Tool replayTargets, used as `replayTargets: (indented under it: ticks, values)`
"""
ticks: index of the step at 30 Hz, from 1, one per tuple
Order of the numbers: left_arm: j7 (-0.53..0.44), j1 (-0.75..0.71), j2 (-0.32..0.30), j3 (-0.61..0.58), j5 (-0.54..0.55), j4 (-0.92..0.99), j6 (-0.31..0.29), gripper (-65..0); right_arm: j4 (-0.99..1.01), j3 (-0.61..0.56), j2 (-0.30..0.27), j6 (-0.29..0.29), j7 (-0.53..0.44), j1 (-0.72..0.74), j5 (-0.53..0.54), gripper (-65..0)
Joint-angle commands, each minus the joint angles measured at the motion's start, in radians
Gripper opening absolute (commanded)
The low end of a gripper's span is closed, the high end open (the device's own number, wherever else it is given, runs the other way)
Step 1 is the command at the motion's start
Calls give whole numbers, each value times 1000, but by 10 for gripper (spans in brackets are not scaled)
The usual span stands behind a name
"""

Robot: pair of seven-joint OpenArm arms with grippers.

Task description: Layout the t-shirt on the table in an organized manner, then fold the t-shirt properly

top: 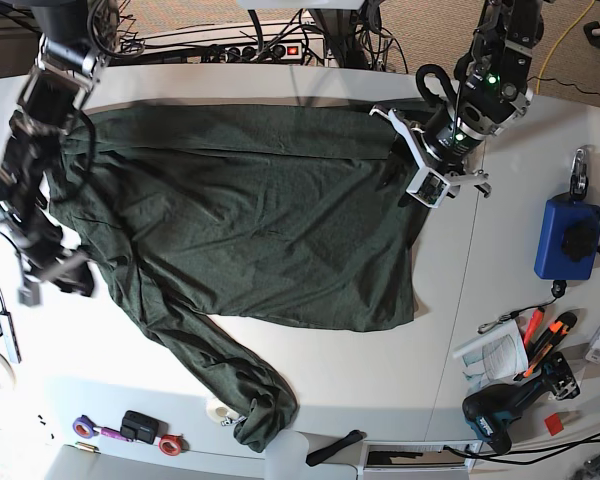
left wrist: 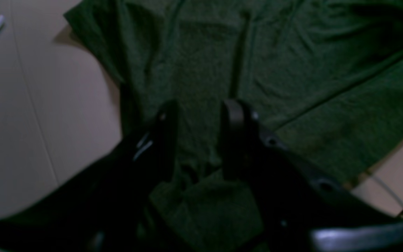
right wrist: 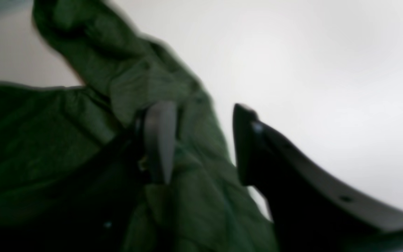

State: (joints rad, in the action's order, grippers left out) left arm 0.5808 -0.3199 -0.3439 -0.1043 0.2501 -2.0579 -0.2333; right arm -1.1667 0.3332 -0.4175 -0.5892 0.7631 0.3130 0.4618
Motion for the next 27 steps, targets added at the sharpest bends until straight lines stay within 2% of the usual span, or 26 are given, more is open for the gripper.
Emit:
replayTargets:
  ticks: [1,4,8,16,22,27]
  values:
    - [-31,5,-2,3,13,-19,-3,-434,19,-36,-23,35,-26,43,-7,-321]
    - [-28,4,-3,3,12,-19,-3,-434,151,-134,-14,117,-93,105,-69,-299]
    - [-29,5,-2,3,12,-19,-3,-434,307,-148,28,172,-131,165,-101,-299]
    - [-32,7,-3,3,12,-19,-3,-434,342,-148,81,171,-135,175,-101,-300]
    - [-32,32,-3,3,13,-19,-3,-435,340,-146,85,171,-137,175,-129,-300]
    - [-31,51,-2,3,20,-19,-3,-435,271,-95,85,171,-133,174,-168,-300]
